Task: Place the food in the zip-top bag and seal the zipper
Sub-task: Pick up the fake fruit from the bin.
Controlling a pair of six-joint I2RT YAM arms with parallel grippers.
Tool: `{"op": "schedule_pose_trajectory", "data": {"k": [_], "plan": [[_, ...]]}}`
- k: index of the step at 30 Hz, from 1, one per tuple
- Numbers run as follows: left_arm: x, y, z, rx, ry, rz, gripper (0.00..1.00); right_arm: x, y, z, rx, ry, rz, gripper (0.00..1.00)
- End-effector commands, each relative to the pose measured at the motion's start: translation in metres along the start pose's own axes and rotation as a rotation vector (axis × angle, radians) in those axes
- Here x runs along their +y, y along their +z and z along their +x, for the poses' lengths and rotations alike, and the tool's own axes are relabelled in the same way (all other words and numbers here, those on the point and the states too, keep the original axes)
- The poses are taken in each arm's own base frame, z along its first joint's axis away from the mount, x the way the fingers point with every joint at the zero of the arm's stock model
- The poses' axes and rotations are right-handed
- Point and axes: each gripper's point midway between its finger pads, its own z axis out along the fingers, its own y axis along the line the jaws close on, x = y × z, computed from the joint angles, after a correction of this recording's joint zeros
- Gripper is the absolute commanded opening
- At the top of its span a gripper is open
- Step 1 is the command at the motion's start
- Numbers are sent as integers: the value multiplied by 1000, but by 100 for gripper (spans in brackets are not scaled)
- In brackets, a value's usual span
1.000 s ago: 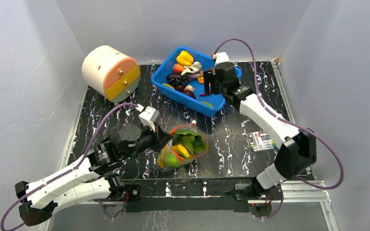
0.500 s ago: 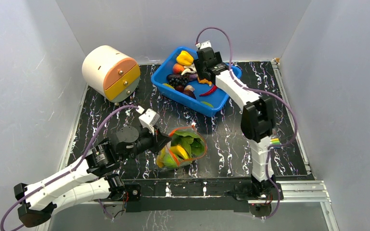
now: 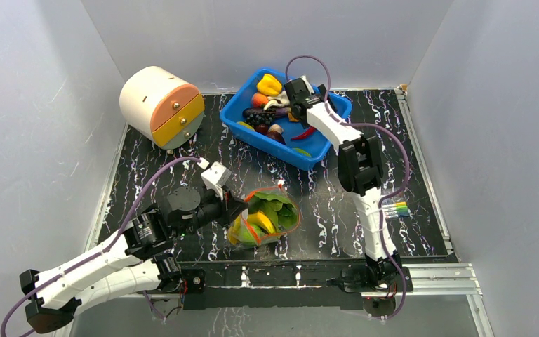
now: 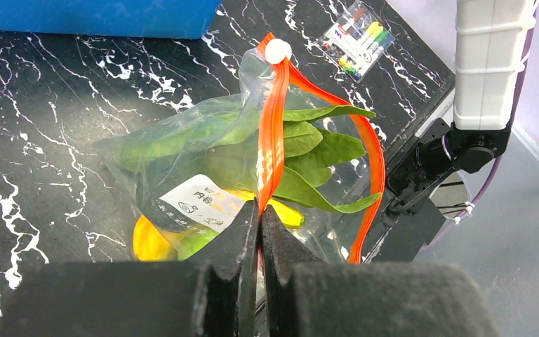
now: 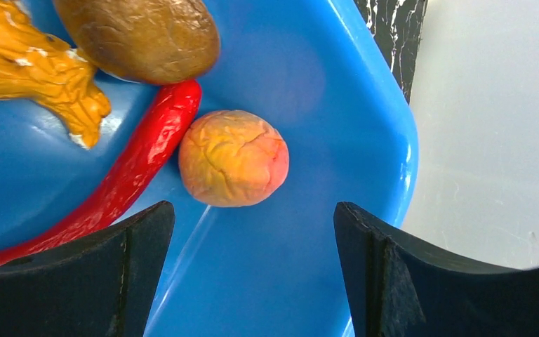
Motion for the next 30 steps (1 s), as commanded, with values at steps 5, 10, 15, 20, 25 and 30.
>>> {"op": "schedule_pose_trajectory", "data": {"k": [5, 10, 15, 20, 25, 30], "plan": [[3, -1, -4, -20, 0, -16, 0, -12, 31, 2, 14, 23, 35, 85], [4, -1, -3, -17, 7, -18, 0, -3, 45, 8, 26, 9, 6, 84], [5, -1, -4, -18, 13, -25, 0, 9, 53, 12, 32, -2, -22, 82], [6, -1, -3, -19, 10, -28, 0, 16, 54, 14, 32, -2, -53, 73], [8, 0, -3, -19, 10, -38, 0, 16, 51, 13, 25, 12, -66, 64], [5, 1, -6, -29, 0, -31, 0, 6, 41, 1, -9, 36, -64, 57]]}}
